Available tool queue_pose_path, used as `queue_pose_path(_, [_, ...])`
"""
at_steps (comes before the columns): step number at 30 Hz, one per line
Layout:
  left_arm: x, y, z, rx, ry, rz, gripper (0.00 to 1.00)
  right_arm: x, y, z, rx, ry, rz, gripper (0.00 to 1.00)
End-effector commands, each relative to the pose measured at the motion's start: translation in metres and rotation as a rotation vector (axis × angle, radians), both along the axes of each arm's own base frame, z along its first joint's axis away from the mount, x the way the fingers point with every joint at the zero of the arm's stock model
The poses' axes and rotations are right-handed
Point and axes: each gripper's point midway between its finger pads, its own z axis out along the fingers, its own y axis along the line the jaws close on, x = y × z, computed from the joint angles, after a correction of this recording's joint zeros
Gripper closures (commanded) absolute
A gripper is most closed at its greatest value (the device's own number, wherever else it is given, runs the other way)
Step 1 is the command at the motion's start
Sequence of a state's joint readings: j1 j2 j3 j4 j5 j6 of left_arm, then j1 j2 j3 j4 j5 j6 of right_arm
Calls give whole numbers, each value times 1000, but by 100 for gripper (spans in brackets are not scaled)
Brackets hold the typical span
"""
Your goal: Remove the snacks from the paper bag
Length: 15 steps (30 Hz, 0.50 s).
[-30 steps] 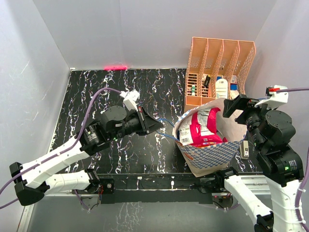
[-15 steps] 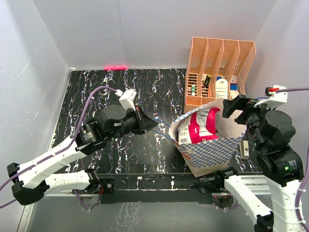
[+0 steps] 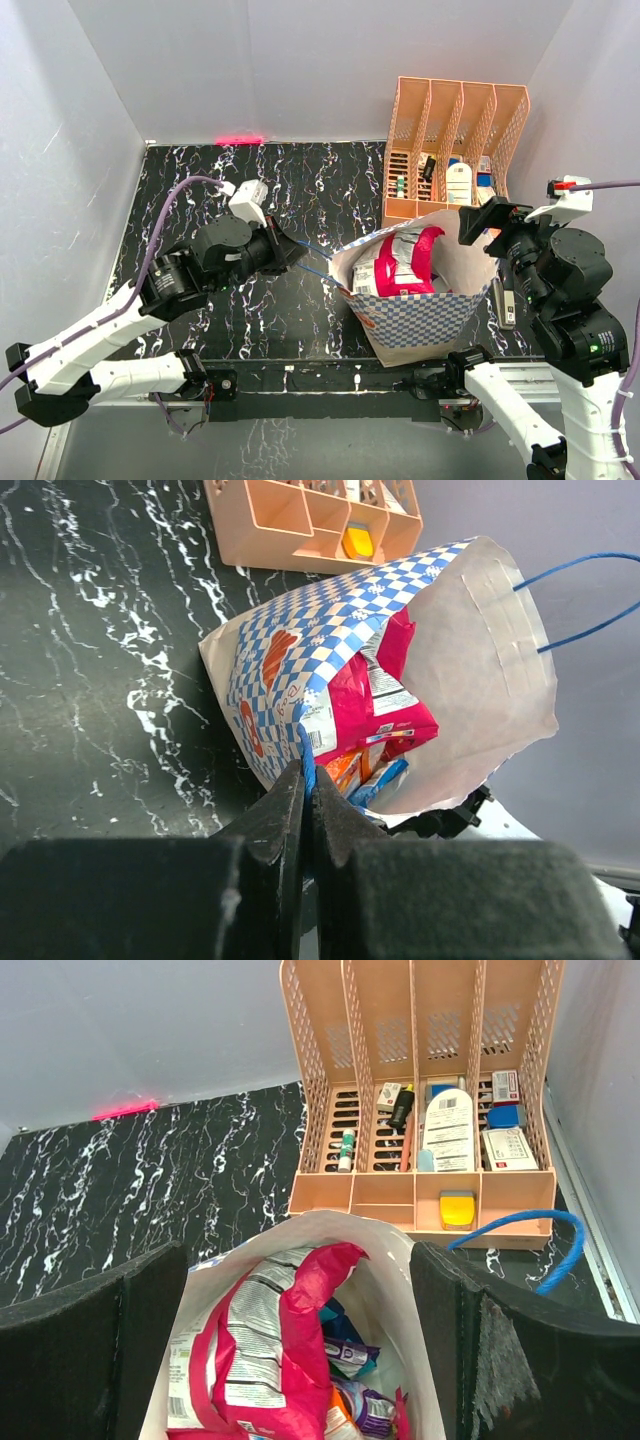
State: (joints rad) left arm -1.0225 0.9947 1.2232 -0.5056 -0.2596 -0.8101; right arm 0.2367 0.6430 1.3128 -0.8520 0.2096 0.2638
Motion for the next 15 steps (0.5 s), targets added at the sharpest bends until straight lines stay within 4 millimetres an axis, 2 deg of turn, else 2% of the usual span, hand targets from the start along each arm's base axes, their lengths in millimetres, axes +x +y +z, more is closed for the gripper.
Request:
queue_pose_path(1, [8,34,52,-70,-127,114,100,-3,5,24,27,-97,32,2])
queue_pose_path(9, [7,46,54,-57,-139,143,100,-12,-13,14,97,-85,-82,2])
queue_pose_path(15, [6,45,54,-62,-138,135,100,-17,-40,-6,131,-28,-258,2])
